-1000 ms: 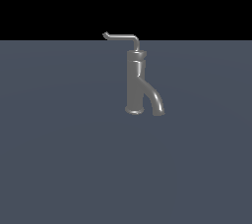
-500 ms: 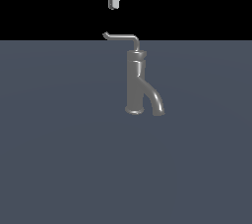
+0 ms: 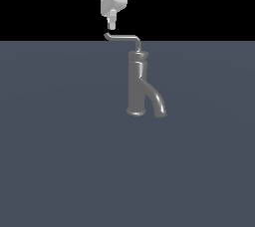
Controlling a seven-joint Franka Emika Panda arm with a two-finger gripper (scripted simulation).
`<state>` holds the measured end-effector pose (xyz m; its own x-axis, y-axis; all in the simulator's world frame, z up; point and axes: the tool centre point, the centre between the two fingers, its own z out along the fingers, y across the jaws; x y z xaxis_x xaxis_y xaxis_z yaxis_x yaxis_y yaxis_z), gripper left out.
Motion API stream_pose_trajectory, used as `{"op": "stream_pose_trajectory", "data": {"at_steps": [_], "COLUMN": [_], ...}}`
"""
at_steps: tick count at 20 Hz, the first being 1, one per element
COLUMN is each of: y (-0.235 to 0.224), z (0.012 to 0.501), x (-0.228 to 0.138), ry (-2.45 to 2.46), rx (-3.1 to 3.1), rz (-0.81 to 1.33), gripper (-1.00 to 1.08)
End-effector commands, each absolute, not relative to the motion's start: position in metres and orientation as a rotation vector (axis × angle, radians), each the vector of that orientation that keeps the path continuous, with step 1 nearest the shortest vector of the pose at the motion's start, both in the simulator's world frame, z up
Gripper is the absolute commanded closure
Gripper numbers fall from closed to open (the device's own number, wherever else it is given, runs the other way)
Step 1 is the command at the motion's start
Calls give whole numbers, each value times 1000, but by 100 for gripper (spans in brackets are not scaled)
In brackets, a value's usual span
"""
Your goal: Turn on the faucet by rotating a designated handle.
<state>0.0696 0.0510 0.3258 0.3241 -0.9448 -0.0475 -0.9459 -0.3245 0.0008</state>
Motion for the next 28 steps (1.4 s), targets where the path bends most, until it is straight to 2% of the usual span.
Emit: {"op": "stream_pose_trajectory", "data": {"at_steps": [1, 16, 28], "y": [54, 62, 57], "z": [317, 300, 300], "x": [78, 93, 64], "ry": [1867, 1965, 1965], "rx": [-2504, -2452, -2452], "rz": [41, 1, 1], "gripper": [108, 108, 108]}}
